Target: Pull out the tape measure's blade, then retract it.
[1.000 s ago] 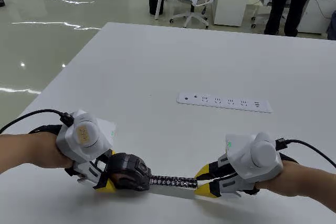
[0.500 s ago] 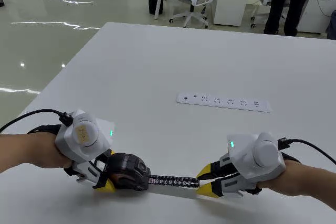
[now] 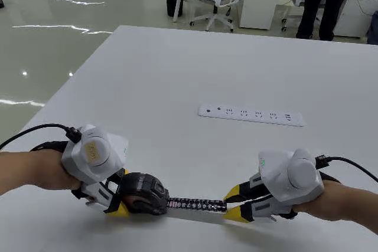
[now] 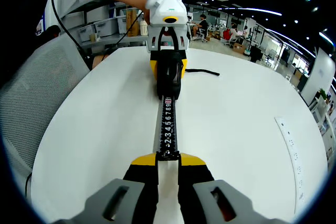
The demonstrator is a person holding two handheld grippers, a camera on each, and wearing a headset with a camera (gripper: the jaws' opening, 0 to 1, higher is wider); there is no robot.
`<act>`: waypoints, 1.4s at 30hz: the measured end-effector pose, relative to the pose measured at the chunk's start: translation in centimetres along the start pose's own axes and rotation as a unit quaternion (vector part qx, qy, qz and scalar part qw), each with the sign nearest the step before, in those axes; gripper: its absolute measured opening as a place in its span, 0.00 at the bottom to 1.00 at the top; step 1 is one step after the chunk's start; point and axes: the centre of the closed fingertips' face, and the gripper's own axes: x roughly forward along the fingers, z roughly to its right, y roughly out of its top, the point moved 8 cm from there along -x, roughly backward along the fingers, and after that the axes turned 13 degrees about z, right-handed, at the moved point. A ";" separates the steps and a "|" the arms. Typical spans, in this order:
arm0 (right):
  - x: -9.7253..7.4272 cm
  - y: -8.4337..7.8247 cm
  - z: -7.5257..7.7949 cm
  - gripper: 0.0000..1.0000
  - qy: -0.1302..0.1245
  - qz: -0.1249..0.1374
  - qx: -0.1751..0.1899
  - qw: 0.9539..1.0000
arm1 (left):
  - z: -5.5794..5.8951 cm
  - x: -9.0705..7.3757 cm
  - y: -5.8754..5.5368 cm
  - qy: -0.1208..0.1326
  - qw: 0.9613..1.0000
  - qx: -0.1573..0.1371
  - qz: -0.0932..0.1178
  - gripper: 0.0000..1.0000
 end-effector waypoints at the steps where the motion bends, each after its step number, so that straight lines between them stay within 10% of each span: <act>1: 0.0 0.0 0.0 0.12 0.000 0.000 0.000 1.000 | 0.0 0.0 0.0 0.000 1.000 0.000 0.000 0.27; 42: -1.3 -0.8 0.0 0.12 0.000 -0.007 -0.002 1.000 | 0.0 0.1 0.0 0.001 1.000 -0.001 -0.002 0.27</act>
